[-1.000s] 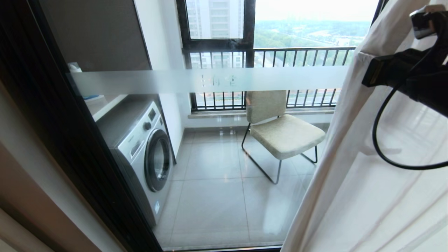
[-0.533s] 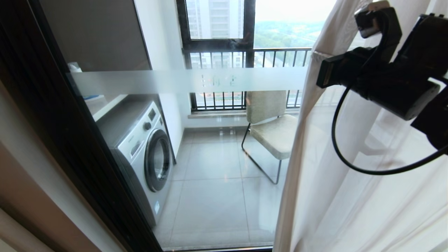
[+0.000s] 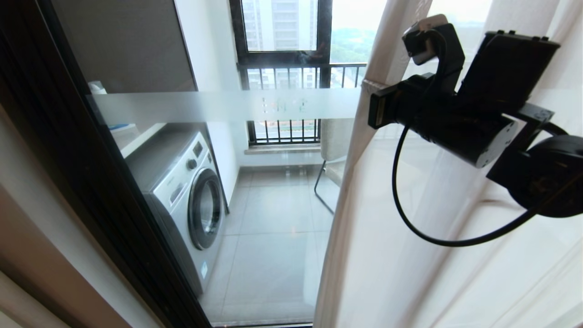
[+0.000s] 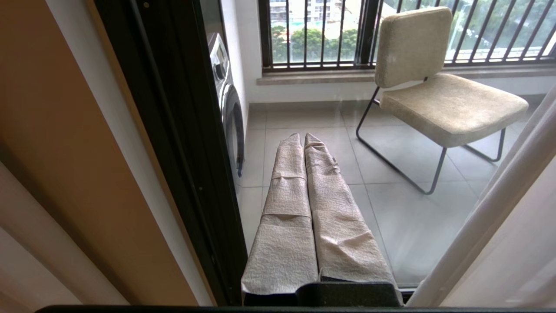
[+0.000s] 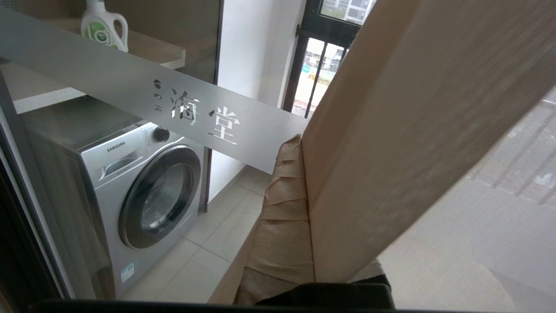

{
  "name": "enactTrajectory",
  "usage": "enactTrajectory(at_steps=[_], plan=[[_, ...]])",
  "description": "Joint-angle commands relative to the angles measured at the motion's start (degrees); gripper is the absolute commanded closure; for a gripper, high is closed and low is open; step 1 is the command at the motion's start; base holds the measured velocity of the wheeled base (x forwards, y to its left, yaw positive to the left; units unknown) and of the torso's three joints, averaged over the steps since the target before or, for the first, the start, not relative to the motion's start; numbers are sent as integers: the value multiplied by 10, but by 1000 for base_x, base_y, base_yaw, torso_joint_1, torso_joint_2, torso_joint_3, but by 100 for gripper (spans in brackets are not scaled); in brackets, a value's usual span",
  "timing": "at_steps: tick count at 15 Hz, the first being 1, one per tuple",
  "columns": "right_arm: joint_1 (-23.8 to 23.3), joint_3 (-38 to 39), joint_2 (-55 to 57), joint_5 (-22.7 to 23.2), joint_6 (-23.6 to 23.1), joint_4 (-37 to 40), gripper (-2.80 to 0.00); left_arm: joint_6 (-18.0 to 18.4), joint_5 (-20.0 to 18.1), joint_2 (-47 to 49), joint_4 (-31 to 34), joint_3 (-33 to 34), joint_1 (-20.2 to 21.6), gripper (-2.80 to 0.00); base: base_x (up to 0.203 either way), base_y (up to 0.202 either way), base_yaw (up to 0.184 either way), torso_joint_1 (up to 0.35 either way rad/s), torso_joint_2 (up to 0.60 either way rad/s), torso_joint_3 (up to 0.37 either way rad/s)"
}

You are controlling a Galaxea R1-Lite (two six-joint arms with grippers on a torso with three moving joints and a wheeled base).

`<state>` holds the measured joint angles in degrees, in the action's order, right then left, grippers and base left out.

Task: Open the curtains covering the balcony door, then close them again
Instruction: Close the inner curtains on both sides

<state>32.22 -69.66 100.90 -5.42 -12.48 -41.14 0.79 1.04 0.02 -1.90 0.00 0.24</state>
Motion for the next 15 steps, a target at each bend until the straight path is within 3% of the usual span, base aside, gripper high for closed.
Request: enactTrajectory(at_steps=[1, 7, 15], plan=[[1, -2, 8, 0, -1, -1, 0, 0, 0, 0, 0, 0, 0, 0, 0, 0, 0, 0, 0, 0], [-19, -31, -5, -28, 2, 1, 0, 0, 0, 0, 0, 0, -1, 0, 0, 0, 0, 0, 0, 0], [-120, -63, -41, -87, 5, 2, 0, 0, 0, 0, 0, 0, 0, 0, 0, 0, 0, 0, 0, 0]])
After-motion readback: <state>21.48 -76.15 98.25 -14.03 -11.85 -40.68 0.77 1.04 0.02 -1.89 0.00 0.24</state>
